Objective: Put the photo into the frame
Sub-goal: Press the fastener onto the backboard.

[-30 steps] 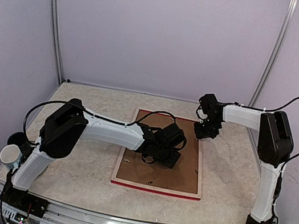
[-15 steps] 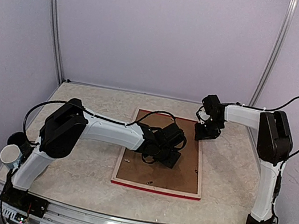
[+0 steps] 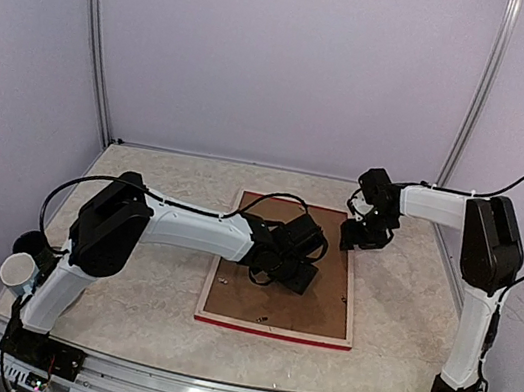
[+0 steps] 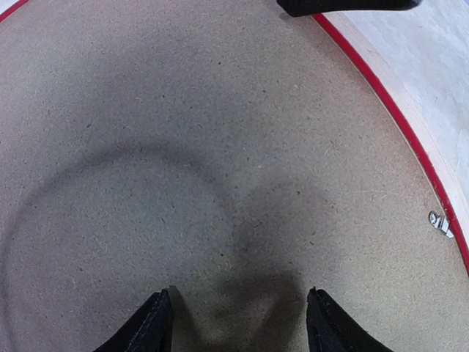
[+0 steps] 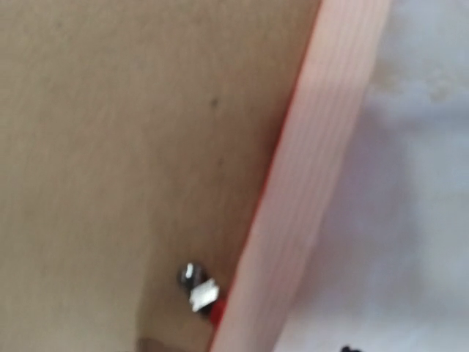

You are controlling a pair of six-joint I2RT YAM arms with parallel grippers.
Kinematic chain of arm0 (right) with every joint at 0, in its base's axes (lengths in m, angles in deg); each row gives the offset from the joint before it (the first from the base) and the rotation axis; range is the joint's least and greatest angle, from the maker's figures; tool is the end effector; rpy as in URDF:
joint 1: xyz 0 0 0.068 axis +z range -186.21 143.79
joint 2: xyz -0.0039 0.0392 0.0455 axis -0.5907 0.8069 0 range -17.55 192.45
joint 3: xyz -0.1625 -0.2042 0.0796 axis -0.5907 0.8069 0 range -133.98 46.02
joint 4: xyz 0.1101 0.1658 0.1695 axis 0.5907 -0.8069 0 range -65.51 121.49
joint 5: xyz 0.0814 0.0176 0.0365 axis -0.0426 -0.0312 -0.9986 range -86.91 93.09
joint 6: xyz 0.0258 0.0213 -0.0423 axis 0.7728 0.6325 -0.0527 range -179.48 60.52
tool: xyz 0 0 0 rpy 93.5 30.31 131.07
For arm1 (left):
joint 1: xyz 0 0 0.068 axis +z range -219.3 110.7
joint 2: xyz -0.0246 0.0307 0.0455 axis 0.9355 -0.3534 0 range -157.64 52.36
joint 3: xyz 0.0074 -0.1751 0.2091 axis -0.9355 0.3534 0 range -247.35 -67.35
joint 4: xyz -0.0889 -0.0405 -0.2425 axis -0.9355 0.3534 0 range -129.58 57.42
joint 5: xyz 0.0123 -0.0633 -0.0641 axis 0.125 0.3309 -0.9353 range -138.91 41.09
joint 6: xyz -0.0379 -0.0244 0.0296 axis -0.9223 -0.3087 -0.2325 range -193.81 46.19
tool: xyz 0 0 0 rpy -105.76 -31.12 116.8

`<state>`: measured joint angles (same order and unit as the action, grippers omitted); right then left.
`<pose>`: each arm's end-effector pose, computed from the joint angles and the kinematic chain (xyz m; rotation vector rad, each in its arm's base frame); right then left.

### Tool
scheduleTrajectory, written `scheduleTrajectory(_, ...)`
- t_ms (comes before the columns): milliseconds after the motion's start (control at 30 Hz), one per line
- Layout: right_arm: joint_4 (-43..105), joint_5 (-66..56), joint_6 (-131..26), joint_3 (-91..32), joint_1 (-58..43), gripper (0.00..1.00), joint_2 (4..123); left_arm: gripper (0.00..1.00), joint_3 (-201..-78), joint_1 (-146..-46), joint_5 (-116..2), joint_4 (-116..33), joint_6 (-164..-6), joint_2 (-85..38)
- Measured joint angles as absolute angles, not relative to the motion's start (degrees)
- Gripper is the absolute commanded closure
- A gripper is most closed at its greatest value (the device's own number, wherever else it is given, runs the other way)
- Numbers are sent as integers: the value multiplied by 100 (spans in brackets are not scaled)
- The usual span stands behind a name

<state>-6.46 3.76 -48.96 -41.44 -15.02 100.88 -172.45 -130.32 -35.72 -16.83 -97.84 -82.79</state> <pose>0.3974 0.1536 0.1687 -0.2556 2.7702 0.1257 0.2567 -0.4466 0.1424 0.6980 2.3925 -0.3542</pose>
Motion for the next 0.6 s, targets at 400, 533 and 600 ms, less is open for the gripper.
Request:
scheduleTrajectory(400,-642,338,-4695,-3255,-1294,20,9148,30,-17282,-13027,-3448,-1294,-9787,-8155)
scheduleTrajectory(533,-616,225,-4564,-2864,-1242,19,8761,30,-17232,-13025,-3437,-1288,-9791,-8004)
scheduleTrajectory(600,-609,177,-4487,-2632,-1209,19,8547,29,-17157,-13025,-3430,-1296,-9800,-7899)
